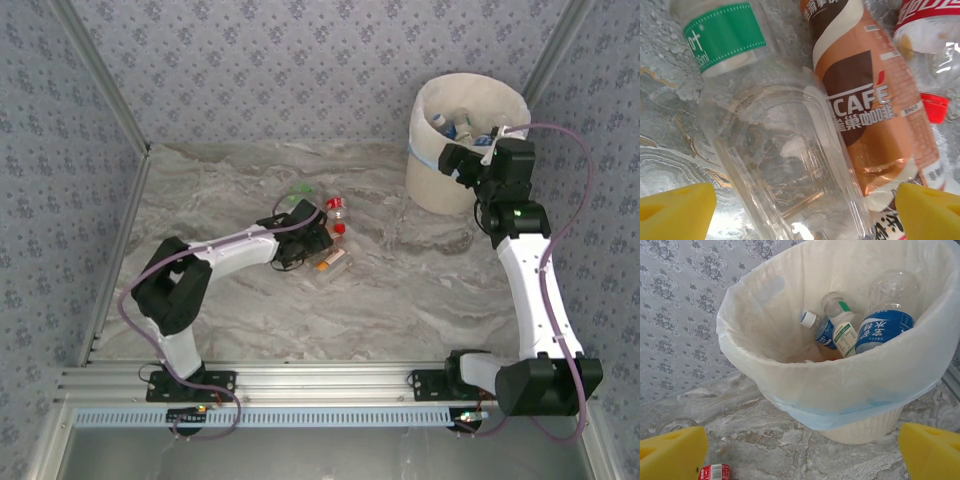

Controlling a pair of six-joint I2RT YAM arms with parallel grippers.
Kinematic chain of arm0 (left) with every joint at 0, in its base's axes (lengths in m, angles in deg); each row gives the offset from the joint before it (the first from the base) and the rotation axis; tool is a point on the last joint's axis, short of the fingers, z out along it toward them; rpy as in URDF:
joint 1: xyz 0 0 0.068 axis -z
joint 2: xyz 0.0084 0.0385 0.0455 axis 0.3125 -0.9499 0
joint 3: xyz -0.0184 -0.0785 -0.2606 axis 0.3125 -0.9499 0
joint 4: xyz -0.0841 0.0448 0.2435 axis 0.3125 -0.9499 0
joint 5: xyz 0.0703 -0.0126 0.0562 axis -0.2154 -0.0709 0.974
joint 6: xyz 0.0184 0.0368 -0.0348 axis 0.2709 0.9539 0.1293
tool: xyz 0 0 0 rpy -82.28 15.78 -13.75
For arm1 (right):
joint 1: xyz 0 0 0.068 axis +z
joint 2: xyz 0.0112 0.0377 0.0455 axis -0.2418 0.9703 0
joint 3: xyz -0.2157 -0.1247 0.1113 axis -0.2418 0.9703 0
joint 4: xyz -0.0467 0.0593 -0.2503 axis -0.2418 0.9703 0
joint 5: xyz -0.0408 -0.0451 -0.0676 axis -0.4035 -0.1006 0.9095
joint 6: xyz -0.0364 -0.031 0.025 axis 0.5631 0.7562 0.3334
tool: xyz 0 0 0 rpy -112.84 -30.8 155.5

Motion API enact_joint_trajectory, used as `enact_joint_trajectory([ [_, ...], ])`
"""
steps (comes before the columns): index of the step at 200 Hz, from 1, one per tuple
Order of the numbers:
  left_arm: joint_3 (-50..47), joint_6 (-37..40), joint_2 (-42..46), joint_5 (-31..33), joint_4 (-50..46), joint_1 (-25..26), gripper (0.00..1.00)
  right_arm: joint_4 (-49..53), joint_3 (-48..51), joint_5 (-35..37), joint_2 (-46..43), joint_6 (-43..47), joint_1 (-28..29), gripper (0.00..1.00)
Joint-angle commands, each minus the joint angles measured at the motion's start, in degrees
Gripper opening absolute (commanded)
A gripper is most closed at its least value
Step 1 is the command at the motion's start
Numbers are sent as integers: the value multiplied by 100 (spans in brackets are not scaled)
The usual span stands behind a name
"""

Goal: Put the plastic bottles in the bin

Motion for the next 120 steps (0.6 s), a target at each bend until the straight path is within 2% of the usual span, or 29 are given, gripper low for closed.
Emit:
enact_joint_trajectory([
  [1, 119, -129, -101, 294, -392, 17, 85, 40, 88, -67, -77, -80, 32, 100],
  [27, 61, -82, -89, 357, -441, 13, 78, 11, 129, -81, -60, -81, 29, 100],
  [54, -109, 150, 19, 354, -467, 16, 76, -2, 142, -105, -11, -103, 35, 100],
  [97, -472, 793, 75, -11, -69, 17, 76, -12, 146, -137, 62, -173, 36, 100],
  [120, -528, 986, 55, -63, 23, 14, 69, -10, 151, -143, 89, -204, 49, 100],
])
